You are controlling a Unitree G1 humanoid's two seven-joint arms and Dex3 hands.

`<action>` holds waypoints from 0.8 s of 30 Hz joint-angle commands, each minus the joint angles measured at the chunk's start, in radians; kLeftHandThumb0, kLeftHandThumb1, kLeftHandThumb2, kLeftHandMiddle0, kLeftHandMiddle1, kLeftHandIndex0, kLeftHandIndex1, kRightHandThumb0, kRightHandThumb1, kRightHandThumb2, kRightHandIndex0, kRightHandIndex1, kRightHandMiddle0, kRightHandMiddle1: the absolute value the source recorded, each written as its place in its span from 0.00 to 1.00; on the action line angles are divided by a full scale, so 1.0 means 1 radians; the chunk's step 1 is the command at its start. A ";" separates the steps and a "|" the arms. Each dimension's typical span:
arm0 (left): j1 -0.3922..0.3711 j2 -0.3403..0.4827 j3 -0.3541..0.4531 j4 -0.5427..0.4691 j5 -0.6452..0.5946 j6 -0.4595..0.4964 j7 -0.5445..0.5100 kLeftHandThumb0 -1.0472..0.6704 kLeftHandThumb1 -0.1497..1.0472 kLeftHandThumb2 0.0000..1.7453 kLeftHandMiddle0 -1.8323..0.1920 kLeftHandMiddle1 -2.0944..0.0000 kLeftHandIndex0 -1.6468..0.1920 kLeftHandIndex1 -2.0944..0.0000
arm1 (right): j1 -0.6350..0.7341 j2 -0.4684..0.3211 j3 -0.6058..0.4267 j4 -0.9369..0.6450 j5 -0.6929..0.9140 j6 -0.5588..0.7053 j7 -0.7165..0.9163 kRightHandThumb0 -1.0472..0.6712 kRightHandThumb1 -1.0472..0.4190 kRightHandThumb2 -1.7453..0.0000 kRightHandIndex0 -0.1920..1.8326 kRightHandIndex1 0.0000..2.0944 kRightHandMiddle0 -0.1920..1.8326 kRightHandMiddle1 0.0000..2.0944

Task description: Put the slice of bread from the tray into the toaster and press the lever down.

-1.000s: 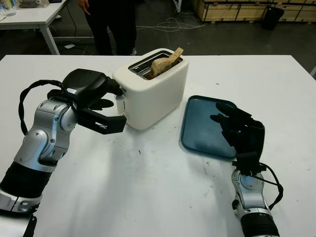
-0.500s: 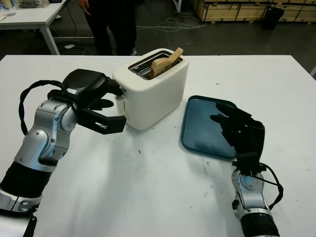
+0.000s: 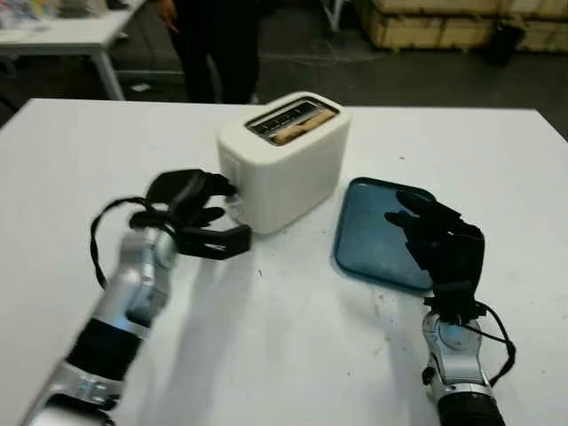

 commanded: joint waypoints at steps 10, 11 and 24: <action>0.058 -0.280 -0.182 0.476 -0.046 0.010 0.040 0.48 0.89 0.22 0.47 0.83 0.41 0.98 | -0.018 -0.070 -0.034 0.012 0.008 -0.003 0.008 0.34 0.09 0.86 0.64 0.15 0.64 0.00; 0.059 -0.279 -0.181 0.476 -0.047 0.009 0.046 0.48 0.89 0.22 0.48 0.79 0.41 0.98 | -0.019 -0.070 -0.034 0.013 0.008 -0.005 0.009 0.34 0.09 0.87 0.64 0.15 0.64 0.00; 0.177 -0.290 -0.197 0.316 -0.082 0.048 0.034 0.48 0.89 0.21 0.53 0.61 0.37 0.97 | 0.075 -0.078 -0.048 -0.098 0.033 -0.005 0.035 0.34 0.09 0.87 0.64 0.15 0.64 0.00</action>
